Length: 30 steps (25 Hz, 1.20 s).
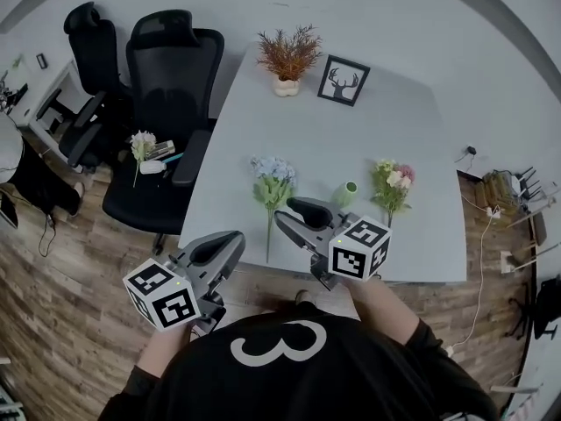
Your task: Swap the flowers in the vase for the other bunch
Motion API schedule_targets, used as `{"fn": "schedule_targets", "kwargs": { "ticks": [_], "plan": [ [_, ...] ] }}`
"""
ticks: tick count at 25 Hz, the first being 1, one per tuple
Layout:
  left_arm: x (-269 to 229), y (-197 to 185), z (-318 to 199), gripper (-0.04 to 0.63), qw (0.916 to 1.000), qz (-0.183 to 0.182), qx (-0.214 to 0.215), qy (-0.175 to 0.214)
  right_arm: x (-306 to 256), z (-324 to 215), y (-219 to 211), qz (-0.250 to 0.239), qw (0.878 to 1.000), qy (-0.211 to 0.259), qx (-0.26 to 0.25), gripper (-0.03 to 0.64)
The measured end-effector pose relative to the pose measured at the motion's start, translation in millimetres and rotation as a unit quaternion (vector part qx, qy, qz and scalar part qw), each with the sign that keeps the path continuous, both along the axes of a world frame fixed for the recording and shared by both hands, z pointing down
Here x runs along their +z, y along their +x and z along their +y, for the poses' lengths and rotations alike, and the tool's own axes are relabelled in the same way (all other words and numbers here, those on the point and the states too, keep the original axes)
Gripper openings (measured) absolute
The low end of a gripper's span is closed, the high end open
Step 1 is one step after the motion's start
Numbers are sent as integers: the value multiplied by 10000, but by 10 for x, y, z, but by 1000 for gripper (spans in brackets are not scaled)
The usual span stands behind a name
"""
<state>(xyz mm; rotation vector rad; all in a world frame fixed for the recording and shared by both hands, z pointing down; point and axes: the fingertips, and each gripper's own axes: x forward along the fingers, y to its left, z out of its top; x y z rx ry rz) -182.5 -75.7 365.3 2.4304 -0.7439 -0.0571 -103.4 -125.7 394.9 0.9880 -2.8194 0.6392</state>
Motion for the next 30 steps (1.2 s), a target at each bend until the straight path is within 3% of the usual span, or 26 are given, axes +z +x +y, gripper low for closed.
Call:
{"fn": "schedule_targets", "kwargs": {
  "ticks": [3,6,12,19,27,30],
  "plan": [
    [44,-135,5,11,9998,46,-166,-76,100,-216,9,139,9994,-71,310,246],
    [86,-258,2,11,9993,45,-325,-158,262,-456,23,227,9973,-274,636,300],
    [137,-446,47,11,9980,-13,-592,-224,692,-825,54,745,9887,-714,1083,367],
    [284,-697,87,11,9944,-150,-966,-396,1195,-1106,97,1256,9732,-1270,1447,376],
    [481,-988,116,11,9872,-134,-1412,-726,1660,-1334,124,1350,9509,-2071,1861,376],
    [541,-995,123,11,9862,-311,-1472,-691,1817,-1395,158,1392,9424,-2328,1958,376]
  ]
}}
